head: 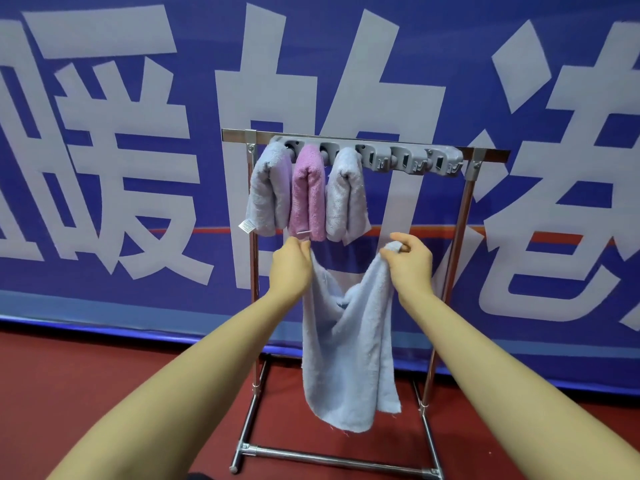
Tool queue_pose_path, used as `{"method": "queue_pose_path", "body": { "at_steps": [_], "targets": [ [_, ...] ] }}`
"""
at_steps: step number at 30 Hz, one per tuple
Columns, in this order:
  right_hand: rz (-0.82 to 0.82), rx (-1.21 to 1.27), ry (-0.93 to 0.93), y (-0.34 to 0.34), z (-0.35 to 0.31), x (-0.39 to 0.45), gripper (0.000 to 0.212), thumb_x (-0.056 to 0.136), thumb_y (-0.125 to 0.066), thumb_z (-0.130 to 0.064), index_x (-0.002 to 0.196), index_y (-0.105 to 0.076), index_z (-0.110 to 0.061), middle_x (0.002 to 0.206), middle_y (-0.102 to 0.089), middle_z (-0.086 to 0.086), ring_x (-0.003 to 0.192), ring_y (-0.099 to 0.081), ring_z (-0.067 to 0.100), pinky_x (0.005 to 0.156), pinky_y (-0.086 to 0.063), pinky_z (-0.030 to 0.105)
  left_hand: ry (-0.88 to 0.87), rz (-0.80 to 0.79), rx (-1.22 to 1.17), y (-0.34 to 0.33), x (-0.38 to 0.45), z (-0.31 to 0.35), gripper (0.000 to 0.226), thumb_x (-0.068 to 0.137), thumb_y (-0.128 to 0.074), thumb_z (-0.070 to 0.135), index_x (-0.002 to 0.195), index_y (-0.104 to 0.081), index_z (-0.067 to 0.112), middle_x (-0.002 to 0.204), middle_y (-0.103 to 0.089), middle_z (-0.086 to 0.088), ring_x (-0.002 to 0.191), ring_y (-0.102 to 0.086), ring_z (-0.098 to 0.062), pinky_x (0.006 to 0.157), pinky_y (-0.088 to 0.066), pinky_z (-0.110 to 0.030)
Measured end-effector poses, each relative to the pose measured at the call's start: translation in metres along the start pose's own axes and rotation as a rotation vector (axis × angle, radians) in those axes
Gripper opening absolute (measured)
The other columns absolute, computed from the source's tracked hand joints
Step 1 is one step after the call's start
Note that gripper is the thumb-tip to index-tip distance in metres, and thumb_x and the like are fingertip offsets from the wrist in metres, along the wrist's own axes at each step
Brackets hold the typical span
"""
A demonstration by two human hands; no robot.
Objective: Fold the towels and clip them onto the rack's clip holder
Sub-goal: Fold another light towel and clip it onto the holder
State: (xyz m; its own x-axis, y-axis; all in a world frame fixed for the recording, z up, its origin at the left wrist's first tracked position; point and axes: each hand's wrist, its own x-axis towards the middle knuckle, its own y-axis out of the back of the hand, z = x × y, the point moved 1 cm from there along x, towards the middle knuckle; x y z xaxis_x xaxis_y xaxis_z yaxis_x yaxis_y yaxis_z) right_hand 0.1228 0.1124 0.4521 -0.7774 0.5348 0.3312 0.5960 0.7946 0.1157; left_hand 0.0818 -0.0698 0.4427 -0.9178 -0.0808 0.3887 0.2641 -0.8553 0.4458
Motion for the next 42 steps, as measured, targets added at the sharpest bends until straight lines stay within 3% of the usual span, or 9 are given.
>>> {"method": "queue_pose_path", "body": {
  "at_steps": [3, 6, 9, 12, 19, 25, 30, 36, 42],
  "targets": [
    [-0.012, -0.188, 0.101, 0.006, -0.003, 0.0, 0.044, 0.085, -0.044, 0.006, 0.125, -0.053, -0.01, 0.124, -0.046, 0.003, 0.102, -0.044, 0.01, 0.084, -0.036, 0.019, 0.016, 0.016, -0.055, 0.009, 0.006, 0.001, 0.008, 0.098, -0.039, 0.017, 0.1, -0.039, 0.009, 0.081, -0.051, -0.002, 0.071, -0.049, -0.021, 0.061, -0.036, -0.032],
    [0.017, -0.359, 0.219, 0.013, -0.004, 0.001, 0.035, 0.089, -0.042, 0.007, 0.122, -0.054, -0.002, 0.122, -0.044, 0.011, 0.095, -0.041, 0.01, 0.079, -0.035, 0.019, 0.039, 0.021, -0.083, 0.018, 0.019, 0.004, 0.017, 0.098, -0.037, 0.013, 0.104, -0.05, 0.005, 0.092, -0.055, -0.004, 0.081, -0.05, -0.02, 0.065, -0.037, -0.029],
    [0.066, -0.423, 0.256, 0.02, 0.001, 0.006, 0.023, 0.091, -0.042, 0.006, 0.103, -0.061, 0.004, 0.112, -0.047, 0.017, 0.086, -0.049, 0.022, 0.074, -0.044, 0.029, 0.073, -0.029, -0.151, 0.023, 0.029, 0.006, 0.025, 0.093, -0.041, 0.01, 0.11, -0.058, 0.006, 0.103, -0.058, -0.005, 0.087, -0.052, -0.018, 0.073, -0.04, -0.027],
    [0.14, -0.478, 0.216, 0.025, 0.006, 0.015, 0.021, 0.096, -0.042, -0.008, 0.096, -0.062, 0.0, 0.104, -0.052, 0.014, 0.083, -0.055, 0.03, 0.074, -0.051, 0.044, 0.027, -0.14, 0.027, 0.028, 0.031, 0.004, 0.034, 0.082, -0.048, 0.002, 0.113, -0.046, 0.013, 0.111, -0.039, -0.005, 0.093, -0.051, -0.024, 0.082, -0.049, -0.036],
    [0.224, -0.326, 0.088, 0.027, -0.001, 0.019, 0.026, 0.098, -0.041, -0.018, 0.092, -0.063, -0.006, 0.084, -0.057, 0.005, 0.079, -0.053, 0.022, 0.073, -0.049, 0.039, -0.173, 0.012, 0.409, 0.036, 0.039, -0.011, 0.016, 0.078, -0.042, -0.008, 0.083, -0.055, 0.0, 0.09, -0.053, -0.016, 0.085, -0.052, -0.037, 0.065, -0.041, -0.039],
    [0.308, -0.147, 0.096, 0.033, -0.007, 0.025, 0.021, 0.096, -0.044, -0.007, 0.105, -0.063, -0.005, 0.099, -0.062, 0.006, 0.093, -0.053, 0.018, 0.078, -0.043, 0.029, -0.073, 0.21, 0.339, 0.049, 0.04, -0.01, 0.021, 0.095, -0.037, 0.005, 0.109, -0.051, 0.01, 0.089, -0.06, -0.011, 0.08, -0.056, -0.034, 0.064, -0.047, -0.04],
    [0.332, -0.147, 0.083, 0.037, -0.008, 0.035, 0.027, 0.095, -0.041, -0.005, 0.105, -0.066, -0.007, 0.114, -0.061, 0.014, 0.106, -0.056, 0.027, 0.091, -0.048, 0.035, 0.089, 0.209, 0.069, 0.053, 0.047, -0.006, 0.031, 0.083, -0.031, -0.005, 0.089, -0.055, 0.012, 0.099, -0.062, -0.011, 0.092, -0.055, -0.034, 0.077, -0.046, -0.041],
    [0.223, -0.454, 0.075, 0.042, -0.013, 0.038, 0.033, 0.091, -0.044, 0.005, 0.123, -0.054, 0.002, 0.129, -0.043, 0.02, 0.112, -0.049, 0.034, 0.091, -0.04, 0.032, 0.11, 0.059, 0.281, 0.049, 0.049, 0.007, 0.031, 0.086, -0.043, 0.007, 0.113, -0.056, 0.011, 0.122, -0.045, -0.019, 0.111, -0.045, -0.04, 0.099, -0.034, -0.042],
    [0.173, -0.778, 0.176, 0.046, -0.015, 0.044, 0.024, 0.09, -0.049, 0.002, 0.112, -0.058, 0.001, 0.117, -0.049, 0.02, 0.099, -0.053, 0.035, 0.083, -0.048, 0.041, 0.0, 0.064, 0.531, 0.054, 0.05, 0.007, 0.017, 0.082, -0.041, -0.004, 0.089, -0.055, 0.003, 0.109, -0.05, -0.023, 0.102, -0.046, -0.041, 0.088, -0.036, -0.043]
  ]
}}
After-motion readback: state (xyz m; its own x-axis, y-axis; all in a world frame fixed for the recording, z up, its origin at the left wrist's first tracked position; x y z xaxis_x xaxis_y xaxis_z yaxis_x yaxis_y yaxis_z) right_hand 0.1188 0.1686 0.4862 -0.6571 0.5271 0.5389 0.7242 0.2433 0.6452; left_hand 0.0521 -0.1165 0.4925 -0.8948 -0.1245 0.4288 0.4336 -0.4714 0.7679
